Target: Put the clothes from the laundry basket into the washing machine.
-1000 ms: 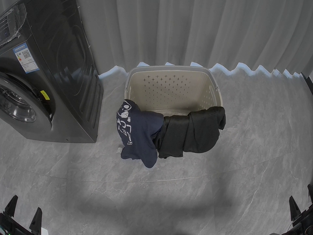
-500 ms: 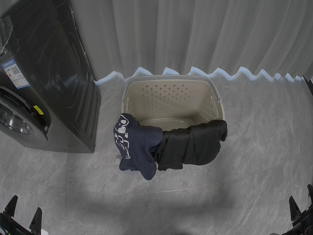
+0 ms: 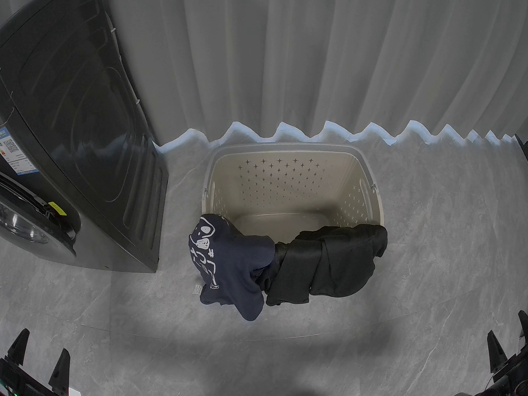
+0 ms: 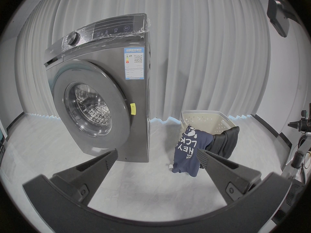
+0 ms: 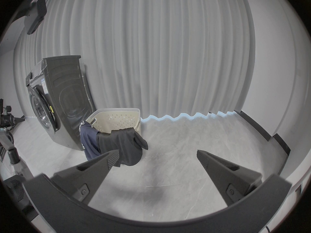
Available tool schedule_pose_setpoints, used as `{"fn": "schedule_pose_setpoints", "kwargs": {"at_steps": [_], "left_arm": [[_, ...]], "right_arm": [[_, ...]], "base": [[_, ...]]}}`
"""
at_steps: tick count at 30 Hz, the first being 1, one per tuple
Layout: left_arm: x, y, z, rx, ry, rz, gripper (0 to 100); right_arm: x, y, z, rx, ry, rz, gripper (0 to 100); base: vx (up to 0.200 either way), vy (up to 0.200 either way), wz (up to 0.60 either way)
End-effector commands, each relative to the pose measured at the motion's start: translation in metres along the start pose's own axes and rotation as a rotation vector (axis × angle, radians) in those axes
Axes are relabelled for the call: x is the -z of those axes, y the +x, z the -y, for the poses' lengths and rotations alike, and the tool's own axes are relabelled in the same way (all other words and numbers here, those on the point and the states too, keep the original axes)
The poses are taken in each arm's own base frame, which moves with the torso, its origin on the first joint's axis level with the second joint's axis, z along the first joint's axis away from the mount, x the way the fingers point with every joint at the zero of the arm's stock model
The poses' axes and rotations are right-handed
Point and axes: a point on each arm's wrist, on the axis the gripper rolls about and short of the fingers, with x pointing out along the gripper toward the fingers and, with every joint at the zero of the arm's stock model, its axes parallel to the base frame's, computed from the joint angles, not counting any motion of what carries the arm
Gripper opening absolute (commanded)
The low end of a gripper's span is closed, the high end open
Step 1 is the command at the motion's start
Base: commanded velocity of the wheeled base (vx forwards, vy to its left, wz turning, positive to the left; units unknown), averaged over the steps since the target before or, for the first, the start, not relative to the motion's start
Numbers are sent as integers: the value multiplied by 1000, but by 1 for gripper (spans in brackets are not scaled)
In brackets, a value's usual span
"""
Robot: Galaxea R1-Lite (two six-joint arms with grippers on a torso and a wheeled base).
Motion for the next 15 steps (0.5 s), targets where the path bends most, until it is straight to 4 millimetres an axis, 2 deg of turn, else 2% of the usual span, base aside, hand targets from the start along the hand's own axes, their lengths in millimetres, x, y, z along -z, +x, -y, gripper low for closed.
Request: {"fn": "schedule_pose_setpoints", "kwargs": {"at_steps": [1, 10, 15], "left_arm": [[5, 0, 0, 0, -2, -3, 100], [5, 0, 0, 0, -2, -3, 100], [5, 0, 0, 0, -2, -3, 100]], "right_arm": [[5, 0, 0, 0, 0, 0, 100], [5, 0, 0, 0, 0, 0, 100], [5, 0, 0, -1, 1, 0, 100]], "base": [[0, -200, 0], [0, 0, 0], [200, 0, 0]]}}
